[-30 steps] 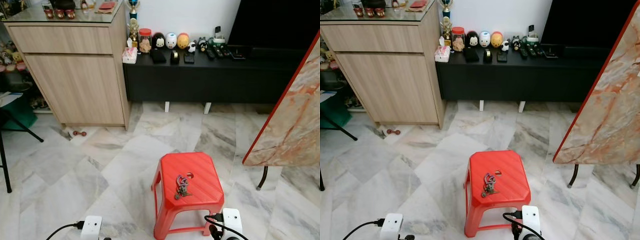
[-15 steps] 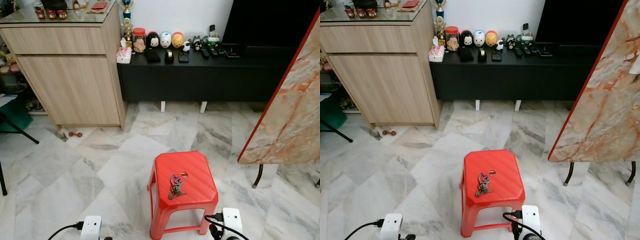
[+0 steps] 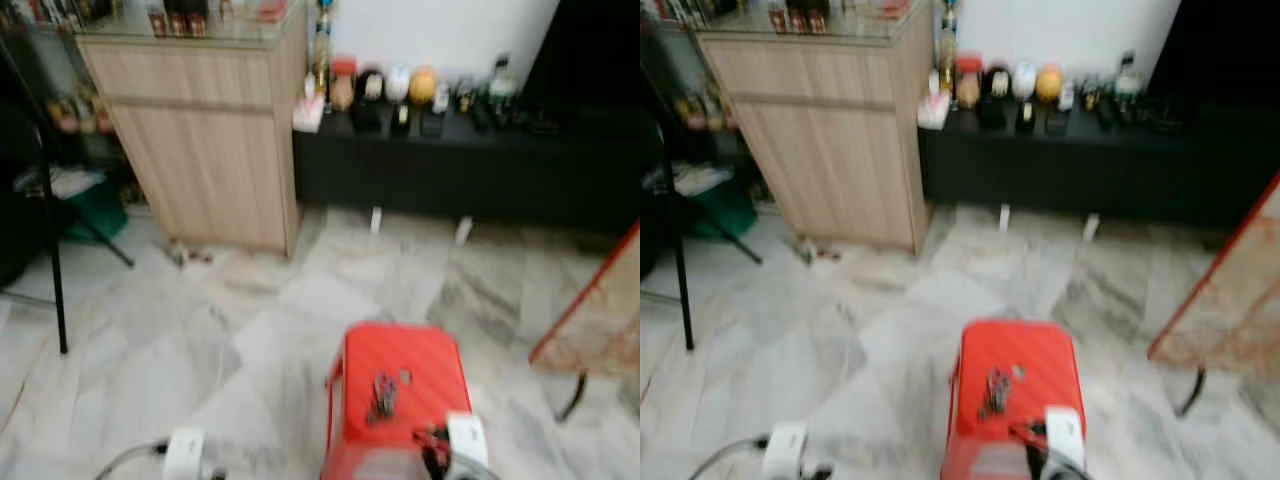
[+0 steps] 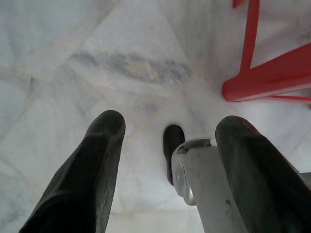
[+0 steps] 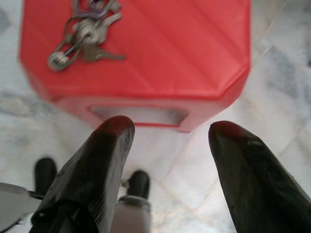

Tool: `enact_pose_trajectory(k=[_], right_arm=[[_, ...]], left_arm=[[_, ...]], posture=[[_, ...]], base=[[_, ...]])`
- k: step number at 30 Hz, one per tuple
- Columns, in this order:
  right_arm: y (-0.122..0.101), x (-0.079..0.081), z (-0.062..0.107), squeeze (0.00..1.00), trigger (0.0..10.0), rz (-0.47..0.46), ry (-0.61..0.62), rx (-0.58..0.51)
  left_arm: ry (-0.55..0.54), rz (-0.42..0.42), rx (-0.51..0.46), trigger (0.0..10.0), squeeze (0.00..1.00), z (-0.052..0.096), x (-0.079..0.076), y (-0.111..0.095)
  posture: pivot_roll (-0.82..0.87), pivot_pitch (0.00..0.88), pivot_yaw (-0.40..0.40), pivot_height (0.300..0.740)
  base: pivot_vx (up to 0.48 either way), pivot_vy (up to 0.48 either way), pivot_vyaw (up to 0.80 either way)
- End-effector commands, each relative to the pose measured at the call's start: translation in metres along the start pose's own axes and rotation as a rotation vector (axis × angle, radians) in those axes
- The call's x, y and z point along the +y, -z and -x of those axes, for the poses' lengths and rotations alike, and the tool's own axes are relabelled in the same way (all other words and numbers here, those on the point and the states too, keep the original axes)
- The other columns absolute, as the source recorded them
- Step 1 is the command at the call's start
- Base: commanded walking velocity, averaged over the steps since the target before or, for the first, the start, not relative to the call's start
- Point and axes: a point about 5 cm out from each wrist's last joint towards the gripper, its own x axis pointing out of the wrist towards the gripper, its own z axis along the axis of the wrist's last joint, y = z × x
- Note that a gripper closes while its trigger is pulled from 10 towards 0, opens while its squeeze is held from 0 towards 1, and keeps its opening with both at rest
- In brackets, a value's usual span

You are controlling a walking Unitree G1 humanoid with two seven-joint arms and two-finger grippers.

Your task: Hang keys on a hook

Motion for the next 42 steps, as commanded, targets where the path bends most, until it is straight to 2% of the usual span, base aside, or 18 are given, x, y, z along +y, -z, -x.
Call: enact_pose_trajectory(k=[1,19,26,32,34,35,36,37,38,39,40,42], right_arm=[[-0.001,0.005,-0.001,0.0,10.0,-0.002,-0.01,-0.001],[-0.005,0.005,-0.001,0.0,10.0,-0.008,-0.008,-0.035],[-0.022,0.006,0.001,0.0,10.0,0.026,-0.035,-0.21],[-0.028,0.006,0.003,0.0,10.0,0.051,-0.048,-0.268],[-0.031,0.006,0.004,0.0,10.0,0.07,-0.047,-0.298],[-0.033,0.006,0.004,0.0,10.0,0.111,-0.036,-0.319],[-0.047,0.004,0.007,0.0,10.0,0.321,0.055,-0.424],[-0.057,0.006,0.01,0.0,10.0,0.462,0.108,-0.519],[-0.091,0.013,0.02,0.0,10.0,0.547,0.116,-0.757],[-0.102,0.016,0.024,0.0,10.0,0.548,0.111,-0.827],[-0.114,0.026,0.036,0.0,10.0,0.522,0.085,-0.975],[-0.12,0.026,0.043,0.0,10.0,0.504,0.07,-1.035]], left_arm=[[-0.007,-0.02,0.028,10.0,0.0,0.002,0.004,0.008],[-0.016,-0.022,0.026,10.0,0.0,0.002,0.004,0.007],[-0.03,-0.015,0.018,10.0,0.0,0.002,0.005,0.007],[-0.032,-0.017,0.017,10.0,0.0,0.002,0.005,0.007],[-0.032,-0.018,0.016,10.0,0.0,0.002,0.005,0.007],[-0.032,-0.018,0.015,10.0,0.0,0.002,0.005,0.007],[-0.033,-0.018,0.015,10.0,0.0,0.002,0.005,0.007],[-0.033,-0.019,0.015,10.0,0.0,0.002,0.005,0.007],[-0.034,-0.019,0.015,10.0,0.0,0.002,0.005,0.007],[-0.034,-0.018,0.015,10.0,0.0,0.002,0.005,0.007],[-0.036,-0.019,0.015,10.0,0.0,0.002,0.005,0.007],[-0.038,-0.02,0.016,10.0,0.0,0.002,0.006,0.007]], posture=[[0.08,0.0,-0.056,0.74],[0.08,0.0,-0.061,0.74],[0.07,0.002,-0.063,0.74],[0.06,0.003,-0.063,0.74],[0.06,0.003,-0.063,0.74],[0.06,0.002,-0.063,0.74],[0.06,0.001,-0.063,0.74],[0.06,0.001,-0.063,0.74],[0.06,0.001,-0.063,0.74],[0.06,0.001,-0.063,0.74],[0.07,0.001,-0.063,0.74],[0.07,0.001,-0.063,0.74]], base=[[0.27,0.0,0.0],[0.029,0.0,0.0],[0.0,0.0,0.0],[0.0,0.0,0.0],[0.0,0.0,0.0],[0.0,0.0,0.0],[0.0,0.0,0.0],[0.0,0.0,0.0],[0.0,0.0,0.0],[0.0,0.0,0.0],[0.0,0.0,0.0],[0.0,0.0,0.0]])
